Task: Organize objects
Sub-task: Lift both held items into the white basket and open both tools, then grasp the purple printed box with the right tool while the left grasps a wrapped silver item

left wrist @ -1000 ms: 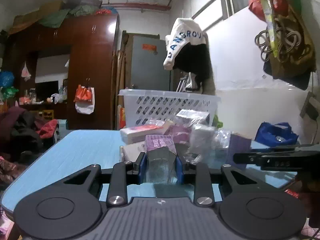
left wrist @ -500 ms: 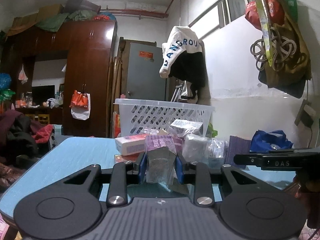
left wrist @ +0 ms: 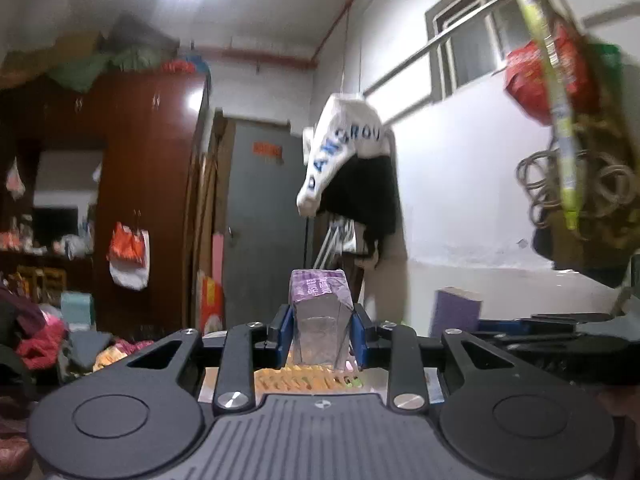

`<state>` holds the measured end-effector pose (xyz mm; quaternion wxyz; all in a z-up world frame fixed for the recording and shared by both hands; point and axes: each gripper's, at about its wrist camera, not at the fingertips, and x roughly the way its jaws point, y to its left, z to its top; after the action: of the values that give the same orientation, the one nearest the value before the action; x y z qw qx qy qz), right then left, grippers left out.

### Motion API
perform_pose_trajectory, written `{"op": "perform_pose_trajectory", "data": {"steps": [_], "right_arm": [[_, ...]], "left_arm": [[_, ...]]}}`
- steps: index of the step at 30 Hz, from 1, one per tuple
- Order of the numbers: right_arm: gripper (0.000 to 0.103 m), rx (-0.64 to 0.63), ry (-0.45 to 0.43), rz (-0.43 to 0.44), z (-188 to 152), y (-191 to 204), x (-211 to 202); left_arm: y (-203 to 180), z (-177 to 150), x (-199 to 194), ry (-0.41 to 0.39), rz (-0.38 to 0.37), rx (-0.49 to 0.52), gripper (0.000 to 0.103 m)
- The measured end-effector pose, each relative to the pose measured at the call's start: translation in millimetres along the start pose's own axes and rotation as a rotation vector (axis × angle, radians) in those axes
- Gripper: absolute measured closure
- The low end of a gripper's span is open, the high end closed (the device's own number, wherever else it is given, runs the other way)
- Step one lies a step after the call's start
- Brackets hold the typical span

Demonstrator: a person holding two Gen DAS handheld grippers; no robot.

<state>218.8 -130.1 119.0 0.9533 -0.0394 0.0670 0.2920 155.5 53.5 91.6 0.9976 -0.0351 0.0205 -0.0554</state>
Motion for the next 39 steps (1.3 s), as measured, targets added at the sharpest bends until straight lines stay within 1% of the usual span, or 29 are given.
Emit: {"op": "perform_pose_trajectory", "data": {"steps": [2,4,5,6,7,8,10,11,12,13,14,16,17,18,20,21,24,26,28,30,32,34,37,39], "right_arm": [[0.059,-0.018,0.039,-0.006,8.4,-2.3,27.6],[0.058,-0.040,0.076,-0.003,7.6,-2.5,43.2],[0.057,-0.049,0.104,0.002,7.1,-2.3,53.1],[0.044,-0.051,0.110,0.006,4.1,-3.8,55.5],[0.025,-0.056,0.117,0.002,1.6,-4.8,57.4],[0.020,-0.058,0.111,-0.008,-0.6,-5.7,55.7],[0.013,-0.051,0.083,-0.004,-7.0,-9.1,36.2],[0.009,-0.034,0.069,0.003,-12.1,-12.8,22.1],[0.000,-0.016,0.060,0.008,-17.3,-17.0,9.2],[0.000,0.000,0.053,0.010,-26.5,-20.8,-5.9],[0.000,0.014,0.051,0.008,-36.0,-24.9,-17.7],[0.000,0.044,0.068,-0.027,-61.8,-31.7,-39.7],[0.000,0.060,0.078,-0.043,-75.1,-34.9,-47.6],[0.000,0.092,0.088,-0.063,-92.0,-37.4,-56.8],[0.000,0.150,0.124,-0.078,-113.7,-40.7,-62.6],[0.000,0.167,0.143,-0.080,-122.0,-39.7,-64.2],[0.000,0.170,0.153,-0.095,-131.5,-32.6,-67.9],[0.000,0.142,0.170,-0.110,-131.1,-25.8,-63.6],[0.000,0.109,0.212,-0.095,-129.5,-20.3,-53.5],[0.000,0.073,0.264,-0.091,-128.2,-14.4,-44.3],[0.000,0.050,0.292,-0.106,-126.2,-11.1,-40.2],[0.000,0.047,0.310,-0.115,-124.7,-10.6,-38.2],[0.001,0.062,0.351,-0.112,-126.8,-12.2,-33.7],[0.004,0.073,0.352,-0.102,-126.0,-11.6,-33.3]], "left_arm": [[0.6,4.3,31.9,0.048,0.045,-0.009,0.069],[4.2,1.8,55.0,0.088,0.049,-0.023,0.068],[4.3,-1.2,68.0,0.128,0.056,-0.011,0.058],[5.2,-5.4,81.4,0.182,0.071,-0.006,0.048],[6.3,-10.6,89.9,0.222,0.088,-0.008,0.041],[8.3,-15.6,91.6,0.237,0.095,-0.017,0.041],[11.4,-20.6,76.5,0.241,0.058,-0.029,0.041],[11.0,-22.5,61.4,0.219,0.034,-0.028,0.039],[11.0,-26.2,42.7,0.193,0.015,-0.028,0.034],[10.3,-31.7,24.0,0.177,0.009,-0.036,0.024],[9.1,-39.8,6.1,0.173,0.003,-0.041,0.020],[2.7,-63.9,-27.6,0.177,-0.017,-0.024,0.020],[-2.1,-79.1,-44.2,0.179,-0.014,-0.013,0.020],[-7.0,-91.0,-56.5,0.170,-0.007,-0.004,0.020],[-13.6,-114.3,-79.8,0.158,0.036,-0.005,0.020],[-17.9,-126.3,-91.1,0.160,0.051,-0.010,0.020],[-25.8,-138.2,-108.4,0.155,0.070,-0.015,0.020],[-30.1,-142.7,-117.4,0.151,0.059,-0.012,0.020],[-34.3,-146.0,-120.7,0.159,0.051,0.010,0.020],[-37.4,-152.6,-113.2,0.193,0.048,0.028,0.020],[-37.1,-159.5,-107.8,0.233,0.050,0.029,0.020],[-39.0,-164.9,-102.6,0.266,0.056,0.027,0.020],[-44.4,-168.7,-101.0,0.269,0.057,0.043,0.020],[-47.8,-172.1,-97.8,0.280,0.062,0.065,0.020]]}}
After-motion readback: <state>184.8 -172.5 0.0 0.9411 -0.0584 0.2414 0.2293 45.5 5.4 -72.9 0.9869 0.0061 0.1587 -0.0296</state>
